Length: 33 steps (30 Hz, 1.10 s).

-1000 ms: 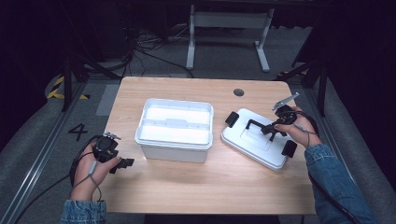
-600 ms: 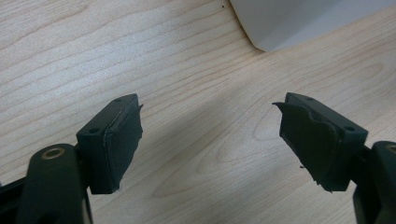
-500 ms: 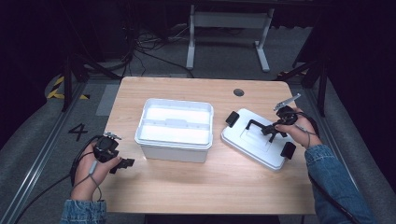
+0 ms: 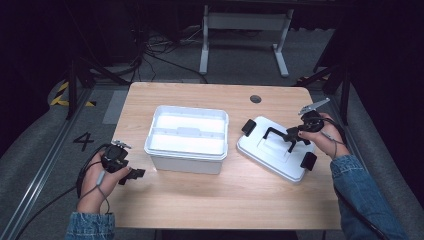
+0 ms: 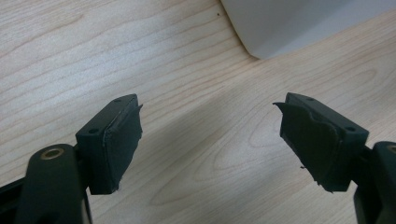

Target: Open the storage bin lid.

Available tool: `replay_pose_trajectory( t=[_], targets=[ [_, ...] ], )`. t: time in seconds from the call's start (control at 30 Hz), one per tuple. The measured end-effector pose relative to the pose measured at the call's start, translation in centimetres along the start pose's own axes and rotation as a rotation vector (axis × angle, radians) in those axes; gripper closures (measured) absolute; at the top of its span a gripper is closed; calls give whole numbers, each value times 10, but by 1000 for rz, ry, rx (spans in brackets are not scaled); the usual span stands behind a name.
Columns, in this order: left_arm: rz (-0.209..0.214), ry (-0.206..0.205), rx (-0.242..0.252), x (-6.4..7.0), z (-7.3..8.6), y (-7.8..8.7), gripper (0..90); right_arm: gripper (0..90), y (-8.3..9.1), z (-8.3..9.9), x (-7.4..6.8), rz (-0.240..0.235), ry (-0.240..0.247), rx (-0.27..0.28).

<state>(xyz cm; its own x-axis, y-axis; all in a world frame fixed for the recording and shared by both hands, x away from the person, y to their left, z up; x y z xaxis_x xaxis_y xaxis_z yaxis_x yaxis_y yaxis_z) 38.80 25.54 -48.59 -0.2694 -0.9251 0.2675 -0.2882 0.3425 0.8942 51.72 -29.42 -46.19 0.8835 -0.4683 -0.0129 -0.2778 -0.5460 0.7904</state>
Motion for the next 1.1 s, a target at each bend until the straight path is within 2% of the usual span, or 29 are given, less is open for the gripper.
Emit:
replay_pose_trajectory(
  t=[0.03,0.07,0.17,0.27,0.5,0.6,0.77,0.9,1.0,1.1],
  targets=[
    [0,0,0,0,0,0,215,536,0,0,0,0,0,0],
    [-3,-4,-1,0,0,0,215,529,10,-2,-4,12,8,17],
    [-8,-1,-8,0,2,0,215,526,19,-3,-8,26,22,32],
    [-13,-9,-1,1,4,3,215,512,34,-4,-19,28,32,69],
    [-21,-5,3,1,9,6,215,507,56,3,-50,34,50,86],
    [-24,1,-7,2,13,6,216,513,57,7,-69,20,62,102],
    [-26,-7,-2,5,14,8,216,520,49,15,-100,-11,97,114],
    [-30,-18,-5,9,14,7,217,521,44,17,-119,-39,104,148],
    [-34,-41,-11,11,13,6,218,521,38,18,-128,-36,119,148],
    [-32,-42,-8,12,14,6,218,521,31,20,-138,-38,128,153]
  ],
)
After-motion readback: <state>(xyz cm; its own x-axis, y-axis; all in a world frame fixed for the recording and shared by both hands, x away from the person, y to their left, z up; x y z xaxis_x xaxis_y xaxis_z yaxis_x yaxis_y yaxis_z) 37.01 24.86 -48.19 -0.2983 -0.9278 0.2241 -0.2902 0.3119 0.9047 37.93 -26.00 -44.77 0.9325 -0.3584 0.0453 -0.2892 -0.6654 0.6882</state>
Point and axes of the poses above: each handheld gripper's, and its own axes: y roughly backward along the jaws, z roughly out of its underside, x roughly to its right, the point moved 7 cm from there along -y, roughly forward along the jaws, and after that the axes turned 14 degrees about y, right-handed, at the moved point
